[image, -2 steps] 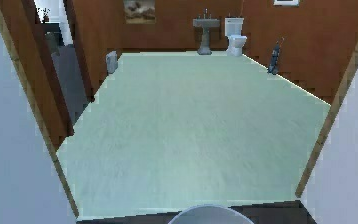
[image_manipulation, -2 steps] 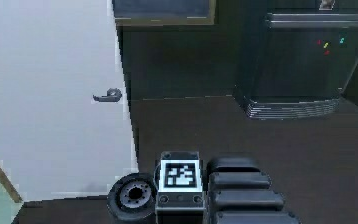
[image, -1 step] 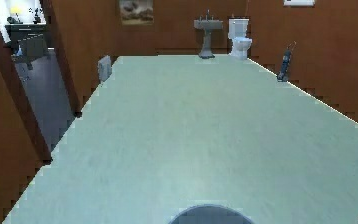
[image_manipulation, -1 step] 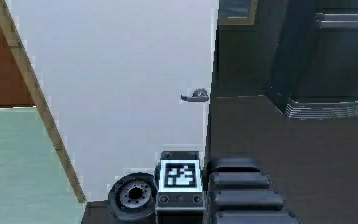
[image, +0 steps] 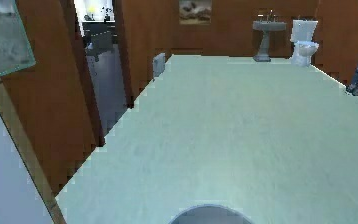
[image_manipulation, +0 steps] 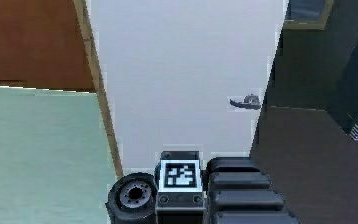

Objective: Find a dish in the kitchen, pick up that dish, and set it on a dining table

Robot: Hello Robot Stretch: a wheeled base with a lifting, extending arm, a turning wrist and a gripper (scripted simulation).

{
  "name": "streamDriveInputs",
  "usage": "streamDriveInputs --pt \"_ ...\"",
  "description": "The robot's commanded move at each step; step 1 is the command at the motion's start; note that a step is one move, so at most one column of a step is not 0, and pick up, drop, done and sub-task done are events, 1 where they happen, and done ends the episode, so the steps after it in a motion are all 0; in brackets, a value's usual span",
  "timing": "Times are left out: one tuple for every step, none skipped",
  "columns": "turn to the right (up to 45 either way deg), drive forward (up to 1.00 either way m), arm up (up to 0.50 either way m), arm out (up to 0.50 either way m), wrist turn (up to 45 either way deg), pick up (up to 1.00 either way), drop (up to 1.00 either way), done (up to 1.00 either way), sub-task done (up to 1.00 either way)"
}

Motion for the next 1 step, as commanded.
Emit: streamDriveInputs --pt "0.0 1.0 0.0 0.0 0.0 0.0 0.0 0.0 0.0"
